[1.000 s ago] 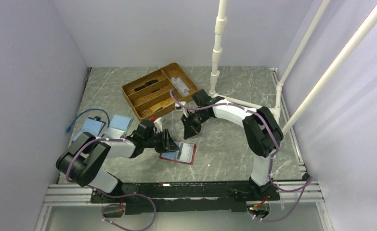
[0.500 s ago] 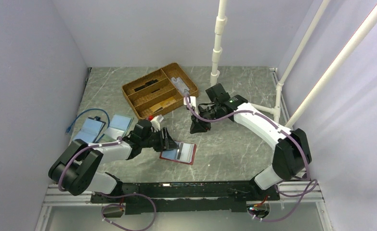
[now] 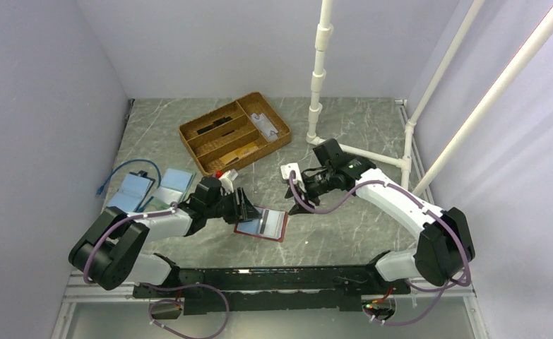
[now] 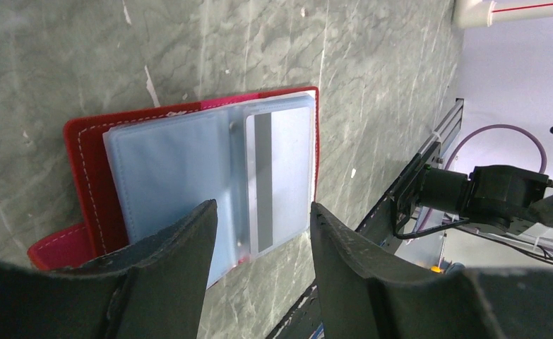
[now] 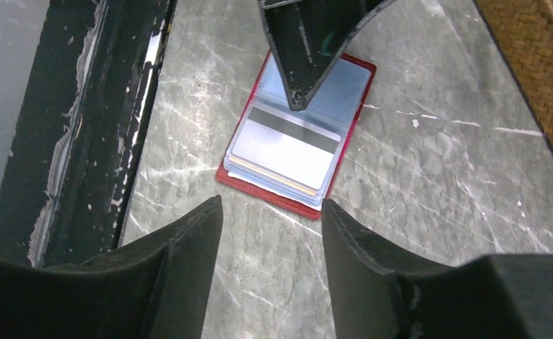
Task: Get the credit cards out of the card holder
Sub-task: Remove the credit card from the card holder.
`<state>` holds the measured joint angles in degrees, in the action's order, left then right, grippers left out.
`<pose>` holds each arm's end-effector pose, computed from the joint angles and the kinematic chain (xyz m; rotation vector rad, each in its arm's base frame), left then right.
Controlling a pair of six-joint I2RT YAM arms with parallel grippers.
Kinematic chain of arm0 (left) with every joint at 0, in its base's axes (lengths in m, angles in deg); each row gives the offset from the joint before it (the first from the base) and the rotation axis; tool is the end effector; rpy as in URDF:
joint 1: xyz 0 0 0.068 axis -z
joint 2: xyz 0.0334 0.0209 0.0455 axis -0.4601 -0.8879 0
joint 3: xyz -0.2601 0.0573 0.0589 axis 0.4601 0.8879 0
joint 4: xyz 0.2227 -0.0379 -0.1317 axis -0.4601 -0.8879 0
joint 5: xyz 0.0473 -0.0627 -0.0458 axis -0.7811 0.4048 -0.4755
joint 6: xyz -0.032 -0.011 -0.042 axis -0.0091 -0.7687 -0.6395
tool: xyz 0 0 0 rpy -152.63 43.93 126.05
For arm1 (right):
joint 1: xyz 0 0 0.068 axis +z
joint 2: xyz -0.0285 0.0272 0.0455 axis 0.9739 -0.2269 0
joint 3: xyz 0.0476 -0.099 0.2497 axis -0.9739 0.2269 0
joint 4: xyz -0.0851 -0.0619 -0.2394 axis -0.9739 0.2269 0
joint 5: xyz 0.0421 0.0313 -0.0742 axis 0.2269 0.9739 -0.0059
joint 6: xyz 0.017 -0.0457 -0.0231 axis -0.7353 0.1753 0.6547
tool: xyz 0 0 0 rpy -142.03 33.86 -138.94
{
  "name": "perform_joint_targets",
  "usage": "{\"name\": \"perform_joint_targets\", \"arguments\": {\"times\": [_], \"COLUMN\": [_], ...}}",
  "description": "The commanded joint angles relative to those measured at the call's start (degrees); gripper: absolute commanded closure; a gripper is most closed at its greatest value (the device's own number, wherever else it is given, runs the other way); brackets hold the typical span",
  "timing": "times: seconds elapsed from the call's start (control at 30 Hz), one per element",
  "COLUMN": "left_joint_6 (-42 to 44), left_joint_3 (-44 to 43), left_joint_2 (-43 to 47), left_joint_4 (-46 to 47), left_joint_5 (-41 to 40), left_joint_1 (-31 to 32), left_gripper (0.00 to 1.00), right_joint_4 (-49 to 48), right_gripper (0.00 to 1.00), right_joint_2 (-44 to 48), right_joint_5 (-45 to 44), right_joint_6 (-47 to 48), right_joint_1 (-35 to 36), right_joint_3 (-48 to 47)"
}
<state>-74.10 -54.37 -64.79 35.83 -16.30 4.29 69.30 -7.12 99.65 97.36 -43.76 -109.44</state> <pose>0.1930 -0.1382 0.1406 -0.0468 2.4351 -1.2317 0.2102 0.1701 0.2639 -1.7505 1.5133 0.9758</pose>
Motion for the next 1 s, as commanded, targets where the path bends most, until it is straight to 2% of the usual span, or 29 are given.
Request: {"name": "perform_joint_targets", "arguments": {"times": [0.0, 0.2, 0.43, 0.97], "left_joint_6": [-0.5, -0.1, 0.4, 4.3], "left_joint_3": [0.6, 0.8, 1.8, 0.5], "left_joint_2": [1.5, 1.8, 1.9, 1.9], "left_joint_4": [1.7, 3.0, 5.7, 5.2], "left_joint_5": [-1.0, -1.5, -1.3, 0.4], "left_joint_1": [-0.2, -0.2, -0.2, -0.2], "left_gripper": [0.44, 0.44, 0.44, 0.44], "right_joint_4": [-2.0, -0.6, -2.1, -2.0], "right_gripper": [0.41, 0.36, 0.3, 0.29], "right_joint_2": [2.9, 1.1, -0.1, -4.4], "right_joint_5": [3.9, 3.4, 1.2, -2.7], "right_joint_6": [10.8, 15.4, 15.8, 16.9], "right_joint_1": [0.9, 1.4, 1.4, 1.5], "right_joint_3": [2.6, 3.6, 4.5, 4.1]}}
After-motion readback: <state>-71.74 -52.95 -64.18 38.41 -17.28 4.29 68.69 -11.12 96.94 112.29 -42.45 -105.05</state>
